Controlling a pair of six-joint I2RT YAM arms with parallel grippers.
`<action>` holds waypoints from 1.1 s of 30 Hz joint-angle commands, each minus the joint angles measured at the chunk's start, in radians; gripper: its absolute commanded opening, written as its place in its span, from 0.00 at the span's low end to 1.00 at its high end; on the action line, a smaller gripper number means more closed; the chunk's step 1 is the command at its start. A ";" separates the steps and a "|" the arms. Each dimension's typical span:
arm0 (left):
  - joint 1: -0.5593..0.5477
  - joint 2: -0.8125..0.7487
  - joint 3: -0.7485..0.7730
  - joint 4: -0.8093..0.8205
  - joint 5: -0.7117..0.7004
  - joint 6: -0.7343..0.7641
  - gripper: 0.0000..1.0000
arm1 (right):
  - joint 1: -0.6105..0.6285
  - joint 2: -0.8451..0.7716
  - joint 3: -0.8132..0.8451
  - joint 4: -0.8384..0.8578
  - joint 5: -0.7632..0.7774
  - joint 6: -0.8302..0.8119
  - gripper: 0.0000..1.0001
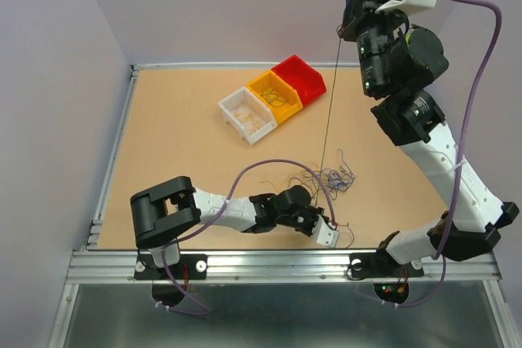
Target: Untangle the cables
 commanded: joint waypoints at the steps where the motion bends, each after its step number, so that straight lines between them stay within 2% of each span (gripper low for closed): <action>1: -0.026 0.028 -0.004 -0.098 0.041 -0.012 0.00 | -0.004 0.031 0.227 0.209 -0.007 -0.080 0.00; 3: -0.029 0.034 0.003 -0.103 0.041 -0.012 0.02 | -0.004 0.046 0.282 0.241 -0.018 -0.100 0.01; 4: -0.035 0.034 0.005 -0.104 0.036 -0.012 0.06 | -0.004 0.054 0.289 0.278 -0.023 -0.103 0.00; 5: -0.037 0.031 0.009 -0.104 0.023 -0.014 0.14 | -0.002 0.051 0.278 0.296 -0.041 -0.108 0.01; 7: -0.035 -0.010 -0.004 -0.084 -0.007 -0.029 0.44 | -0.004 0.033 0.234 0.321 -0.052 -0.105 0.01; 8: -0.035 -0.036 -0.018 -0.066 -0.016 -0.032 0.44 | -0.004 0.022 0.233 0.324 -0.055 -0.103 0.01; 9: -0.035 -0.097 -0.035 -0.023 -0.022 -0.032 0.57 | -0.004 0.013 0.185 0.349 -0.053 -0.103 0.00; 11: -0.034 -0.162 -0.069 0.015 -0.031 -0.043 0.66 | -0.004 -0.018 0.123 0.381 -0.043 -0.112 0.01; 17: -0.012 -0.360 -0.123 0.040 -0.037 -0.084 0.68 | -0.005 -0.024 0.042 0.435 -0.007 -0.146 0.00; 21: 0.082 -0.472 -0.130 0.071 0.019 -0.179 0.70 | -0.004 -0.012 0.023 0.447 -0.013 -0.154 0.01; 22: 0.140 -0.503 -0.126 0.090 0.028 -0.202 0.71 | -0.004 0.002 0.025 0.447 -0.013 -0.157 0.01; 26: 0.297 -0.529 -0.089 0.120 0.078 -0.308 0.75 | -0.004 0.048 0.049 0.473 -0.044 -0.163 0.01; 29: 0.350 -0.492 -0.037 0.132 0.004 -0.348 0.83 | -0.004 0.097 0.104 0.493 -0.082 -0.152 0.01; 33: 0.411 -0.408 0.053 0.120 0.022 -0.380 0.87 | -0.004 0.149 0.149 0.495 -0.107 -0.124 0.01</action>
